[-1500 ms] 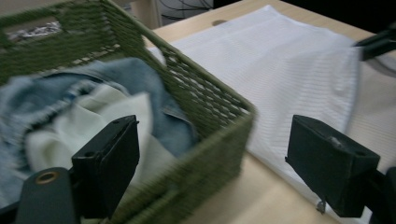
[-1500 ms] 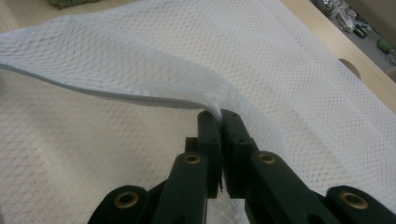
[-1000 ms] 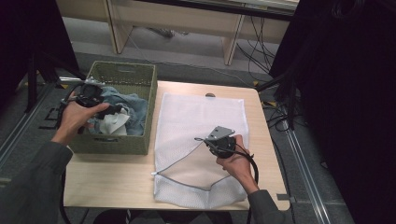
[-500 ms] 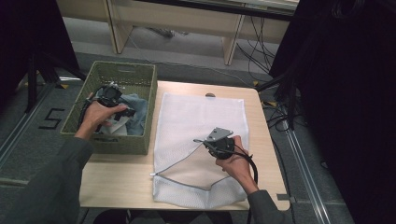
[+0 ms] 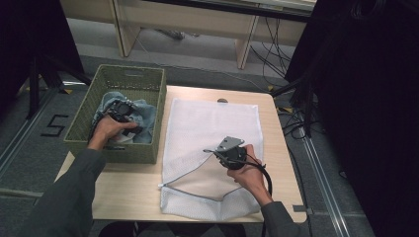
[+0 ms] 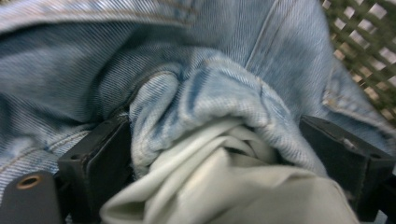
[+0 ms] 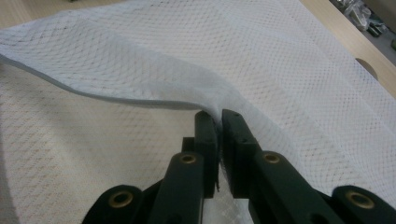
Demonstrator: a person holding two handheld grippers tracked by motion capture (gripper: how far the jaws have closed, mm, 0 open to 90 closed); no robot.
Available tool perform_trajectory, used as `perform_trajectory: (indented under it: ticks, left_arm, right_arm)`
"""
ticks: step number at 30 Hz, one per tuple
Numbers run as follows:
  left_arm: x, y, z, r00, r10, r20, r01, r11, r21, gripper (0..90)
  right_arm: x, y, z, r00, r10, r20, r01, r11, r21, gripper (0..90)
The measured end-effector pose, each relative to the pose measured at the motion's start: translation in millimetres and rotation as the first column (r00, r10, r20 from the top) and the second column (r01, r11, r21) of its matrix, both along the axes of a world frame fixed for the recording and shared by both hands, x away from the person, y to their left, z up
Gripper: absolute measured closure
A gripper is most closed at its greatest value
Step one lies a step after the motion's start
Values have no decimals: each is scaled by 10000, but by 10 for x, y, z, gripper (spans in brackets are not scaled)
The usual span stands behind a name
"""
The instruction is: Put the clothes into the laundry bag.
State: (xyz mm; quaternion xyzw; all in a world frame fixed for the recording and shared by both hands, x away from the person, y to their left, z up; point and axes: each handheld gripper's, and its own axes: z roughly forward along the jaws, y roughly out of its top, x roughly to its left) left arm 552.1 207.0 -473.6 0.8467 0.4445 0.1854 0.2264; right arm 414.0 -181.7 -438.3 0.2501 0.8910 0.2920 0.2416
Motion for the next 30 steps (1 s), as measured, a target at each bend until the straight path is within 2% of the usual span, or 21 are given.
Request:
perform_trajectory:
  ticks: [1,4,5,6,9,12,14,17,19,21,22,23,25,27,28,29,30]
  left_arm:
    - [2,-15,-2,9998,-125,-185,132,9993,360,105]
    - [20,-43,-36,9995,-158,-284,175,9980,610,93]
    - [30,-38,-31,9995,-40,-312,60,9979,642,124]
    - [33,-33,-35,9994,205,-278,-189,9981,579,178]
    - [31,-28,-30,9986,366,-369,-338,9967,744,355]
    - [32,-42,-2,9960,807,-371,-780,9944,709,549]
    - [31,-25,18,9958,838,-366,-815,9948,615,614]
    - [9,3,65,9958,863,-308,-850,9955,408,654]
    - [-7,29,118,9952,959,-199,-960,9954,-5,671]
    - [-25,83,186,9933,1149,-95,-1153,9915,-603,684]
    - [-25,83,186,9933,1149,-95,-1153,9915,-603,688]
    - [-55,133,249,9910,1331,107,-1306,9829,-1297,691]
    - [-105,173,334,9904,1273,540,-1159,9772,-1777,693]
    - [-154,194,428,9860,1202,1157,-915,9695,-2274,695]
    - [-175,214,487,9853,1140,1273,-825,9697,-2300,696]
    - [-192,235,543,9854,1182,1222,-853,9657,-2454,697]
    - [-209,260,597,9856,1292,1087,-957,9580,-2704,699]
  right_arm:
    - [-1,0,0,10000,-13,-2,13,10000,9,857]
    - [-1,-1,0,10000,-13,-1,13,10000,5,856]
    - [-2,-1,0,10000,-20,7,20,10000,11,856]
    - [-3,-2,1,10000,-15,4,15,10000,10,856]
    - [-6,-4,-1,10000,-28,-22,28,10000,16,856]
    - [-8,-9,5,9999,-24,-112,24,10000,20,856]
    - [-9,-10,0,10000,-56,27,56,10000,40,856]
    - [-9,-16,7,10000,-14,-24,14,10000,-4,860]
    - [-2,-16,3,10000,-34,-6,34,10000,64,863]
    - [2,-18,3,10000,-43,-19,43,10000,53,867]
    - [1,-18,3,10000,-51,-26,51,10000,60,868]
    - [0,-18,5,10000,-56,-35,56,10000,63,869]
    - [-8,-13,3,9999,-92,-54,93,9999,107,873]
    - [5,-18,7,10000,-63,-7,63,9999,131,875]
    - [8,-20,9,10000,-56,-23,56,9999,128,875]
    - [10,-19,7,10000,-68,14,68,9999,110,876]
    - [10,-19,9,10000,-76,19,76,9999,111,875]
